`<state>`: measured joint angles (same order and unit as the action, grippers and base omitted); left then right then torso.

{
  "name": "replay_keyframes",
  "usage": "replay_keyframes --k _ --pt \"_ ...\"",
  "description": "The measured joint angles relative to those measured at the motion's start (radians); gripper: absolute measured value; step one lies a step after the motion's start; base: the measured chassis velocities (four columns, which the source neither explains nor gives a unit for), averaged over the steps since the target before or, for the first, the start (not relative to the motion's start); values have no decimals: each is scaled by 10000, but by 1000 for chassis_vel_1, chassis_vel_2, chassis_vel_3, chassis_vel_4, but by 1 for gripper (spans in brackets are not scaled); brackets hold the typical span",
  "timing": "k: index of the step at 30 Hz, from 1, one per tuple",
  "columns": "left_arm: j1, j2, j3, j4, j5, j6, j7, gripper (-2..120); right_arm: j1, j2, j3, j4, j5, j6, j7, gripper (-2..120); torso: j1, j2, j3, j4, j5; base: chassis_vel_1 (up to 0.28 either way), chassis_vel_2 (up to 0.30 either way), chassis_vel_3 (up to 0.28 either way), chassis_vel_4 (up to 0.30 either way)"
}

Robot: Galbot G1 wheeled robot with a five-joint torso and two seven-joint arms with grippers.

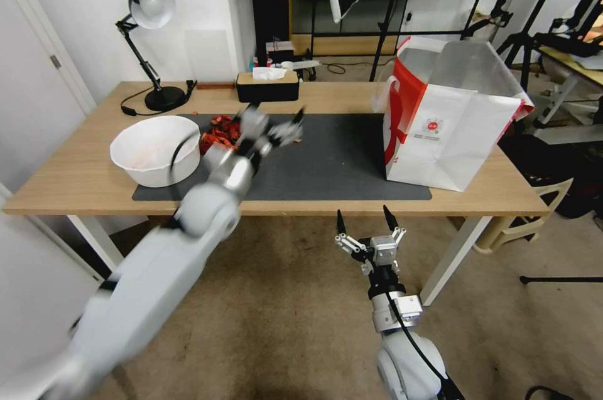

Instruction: Close the takeout container lid, then place the container into the takeout bag.

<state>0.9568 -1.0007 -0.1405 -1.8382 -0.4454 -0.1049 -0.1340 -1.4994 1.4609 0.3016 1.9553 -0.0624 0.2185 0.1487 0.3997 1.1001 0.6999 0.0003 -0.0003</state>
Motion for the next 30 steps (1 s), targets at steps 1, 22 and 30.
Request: replay_keyframes --k 1,22,30 --pt "247 49 -162 -26 92 -117 -41 100 -12 -6 15 22 2 -11 12 100 0 0 0 -3 1 0 0 0 0" --pt "5516 -1536 -2596 -1378 1973 -1482 -1562 100 -248 -14 112 117 474 -215 180 100 0 0 0 -3 4 0 0 0 0" --pt "5840 -1810 -2544 -1494 2032 -1383 -1243 100 -418 64 138 36 424 -153 138 100 3 0 1 -3 4 0 0 0 0"
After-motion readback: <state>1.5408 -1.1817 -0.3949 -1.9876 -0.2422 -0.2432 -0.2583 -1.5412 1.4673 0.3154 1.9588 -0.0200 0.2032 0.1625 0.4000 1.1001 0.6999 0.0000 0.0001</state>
